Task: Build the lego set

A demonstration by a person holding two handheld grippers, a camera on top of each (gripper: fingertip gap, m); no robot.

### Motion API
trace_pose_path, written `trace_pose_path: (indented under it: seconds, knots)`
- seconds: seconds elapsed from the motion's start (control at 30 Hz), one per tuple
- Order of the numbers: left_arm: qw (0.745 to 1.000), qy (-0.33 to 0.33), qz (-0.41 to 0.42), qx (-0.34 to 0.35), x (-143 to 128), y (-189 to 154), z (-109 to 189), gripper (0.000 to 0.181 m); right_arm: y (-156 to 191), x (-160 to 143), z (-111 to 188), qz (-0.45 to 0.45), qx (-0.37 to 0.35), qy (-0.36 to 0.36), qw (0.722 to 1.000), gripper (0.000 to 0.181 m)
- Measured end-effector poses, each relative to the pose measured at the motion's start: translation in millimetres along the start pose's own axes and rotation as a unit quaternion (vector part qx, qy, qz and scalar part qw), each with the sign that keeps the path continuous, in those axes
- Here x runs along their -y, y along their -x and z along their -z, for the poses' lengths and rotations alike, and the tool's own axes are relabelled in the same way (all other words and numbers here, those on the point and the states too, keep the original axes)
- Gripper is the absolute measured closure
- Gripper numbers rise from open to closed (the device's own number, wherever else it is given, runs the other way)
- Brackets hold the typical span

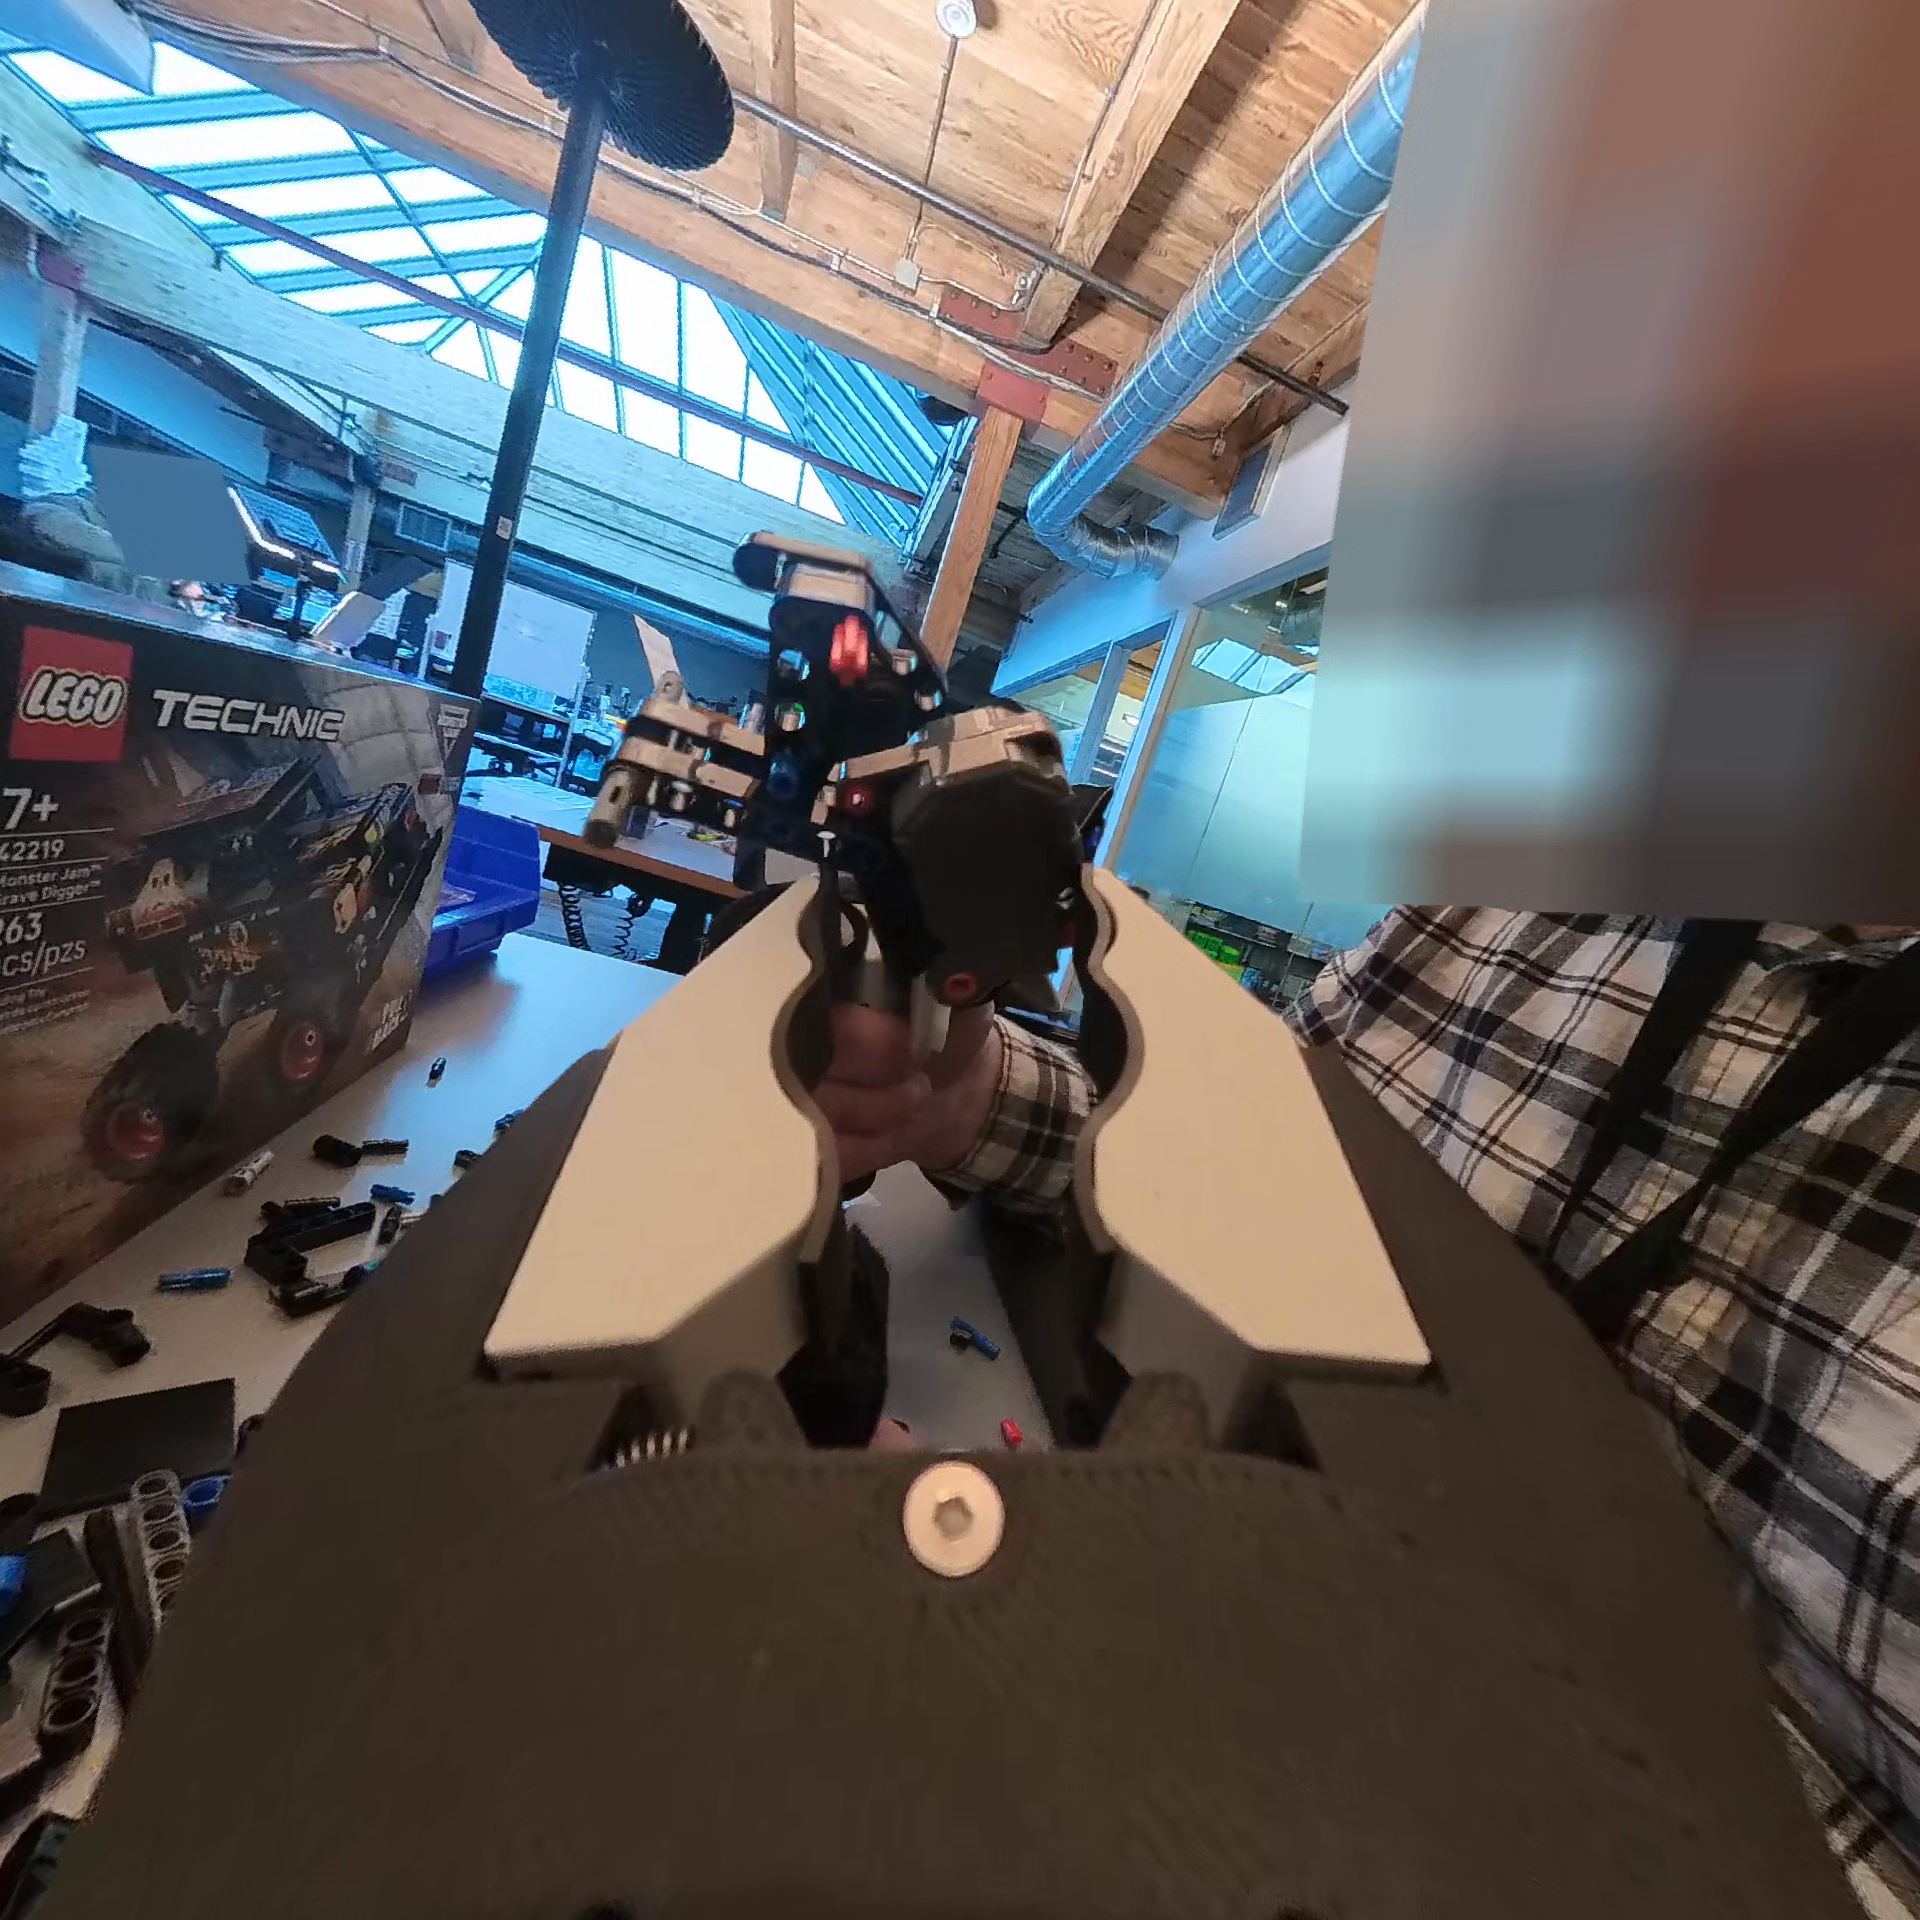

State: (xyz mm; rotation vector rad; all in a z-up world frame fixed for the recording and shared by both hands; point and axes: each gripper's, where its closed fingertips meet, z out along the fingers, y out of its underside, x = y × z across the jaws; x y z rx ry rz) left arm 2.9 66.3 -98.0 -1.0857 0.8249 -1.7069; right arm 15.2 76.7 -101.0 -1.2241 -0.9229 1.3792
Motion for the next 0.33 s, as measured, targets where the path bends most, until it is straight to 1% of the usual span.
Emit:
trace_pose_path:
  seconds: [0.13,0.17,0.23,0.33]
  knots:
    - [1.0,0.003,-0.004,0.006,-0.3,0.7,0.2,0.138,-1.2,-1.7,-0.1,0.008,-0.004,0.004,1.0,0.176]
    - [1.0,0.004,-0.002,0.002,-0.4,-0.4,-0.4,0.13,-1.9,-1.9,-0.2,0.013,-0.008,0.005,1.0,0.176]
    - [1.0,0.009,0.001,0.004,-2.3,0.2,-1.2,0.124,-3.4,-3.9,-0.3,0.027,-0.017,0.013,0.999,0.176]
    - [1.0,0.01,-0.002,0.009,-2.7,2.0,-0.7,0.131,-2.4,-4.2,-0.8,0.04,-0.02,0.017,0.999,0.176]
